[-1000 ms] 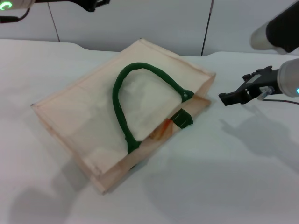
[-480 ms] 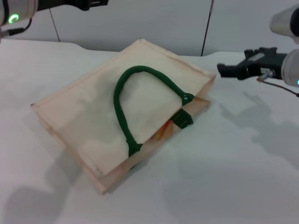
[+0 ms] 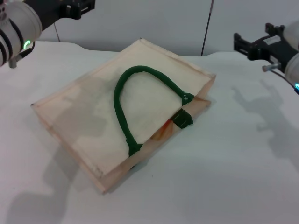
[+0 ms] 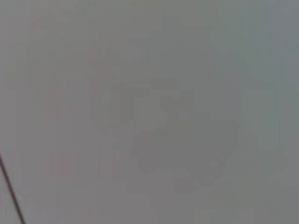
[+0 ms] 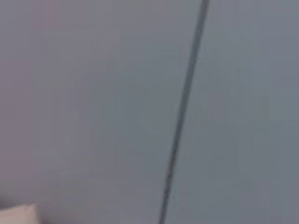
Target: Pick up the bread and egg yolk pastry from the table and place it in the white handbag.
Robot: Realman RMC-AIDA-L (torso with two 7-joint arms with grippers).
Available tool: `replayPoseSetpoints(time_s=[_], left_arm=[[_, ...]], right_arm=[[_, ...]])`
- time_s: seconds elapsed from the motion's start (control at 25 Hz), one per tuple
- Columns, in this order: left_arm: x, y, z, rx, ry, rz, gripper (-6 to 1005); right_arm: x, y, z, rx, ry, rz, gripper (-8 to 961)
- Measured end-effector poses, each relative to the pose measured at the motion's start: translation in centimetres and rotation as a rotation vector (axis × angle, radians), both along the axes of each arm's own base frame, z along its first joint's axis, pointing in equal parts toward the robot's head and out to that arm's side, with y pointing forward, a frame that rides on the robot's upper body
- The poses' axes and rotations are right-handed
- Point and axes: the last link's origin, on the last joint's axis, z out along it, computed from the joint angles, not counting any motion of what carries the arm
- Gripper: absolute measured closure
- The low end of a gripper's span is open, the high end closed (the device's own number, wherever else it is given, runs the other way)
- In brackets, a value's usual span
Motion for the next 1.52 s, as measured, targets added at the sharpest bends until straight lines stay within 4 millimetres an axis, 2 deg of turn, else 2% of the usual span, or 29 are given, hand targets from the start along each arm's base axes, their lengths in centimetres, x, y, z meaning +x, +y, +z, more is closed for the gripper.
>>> replayPoseSetpoints(time_s=[0.12, 0.48, 0.6, 0.76, 0.92, 1.0, 1.12, 1.28, 1.52], left_arm=[[-0.6, -0.2, -0.3, 0.075, -0.007, -0.005, 199], [-3.0, -0.2, -1.4, 0.210, 0.000, 0.020, 199], [-4.0, -0.4, -2.2, 0.266, 0.022, 0.019, 199], [-5.2, -0.5, -3.2, 0.313, 0.062, 0.021, 199], [-6.6, -0.9, -4.1, 0.333, 0.086, 0.038, 199], [-6.8, -1.0, -4.4, 0.337, 0.080, 0.042, 199], [-7.1, -0.7, -5.1, 0.331, 0.064, 0.049, 199], [-7.6, -0.5, -5.8, 0.317, 0.024, 0.064, 199], [-8.6, -0.8, -6.1, 0.332, 0.006, 0.073, 199]], right_arm=[[1.3, 0.0, 0.4, 0.130, 0.062, -0.009, 73], [3.6, -0.5, 1.0, 0.340, 0.118, 0.011, 74], [5.6, -0.2, 1.2, 0.386, 0.171, -0.047, 74], [6.5, 0.3, 0.7, 0.359, 0.148, -0.088, 73], [7.4, 0.2, -0.2, 0.313, 0.200, -0.185, 72], [7.5, 0.0, -0.2, 0.322, 0.194, -0.173, 73], [7.7, -1.8, 0.0, 0.404, 0.124, -0.064, 74], [7.9, -2.8, 0.2, 0.452, 0.100, -0.007, 76], [8.9, -3.4, 0.2, 0.458, 0.086, -0.027, 76]])
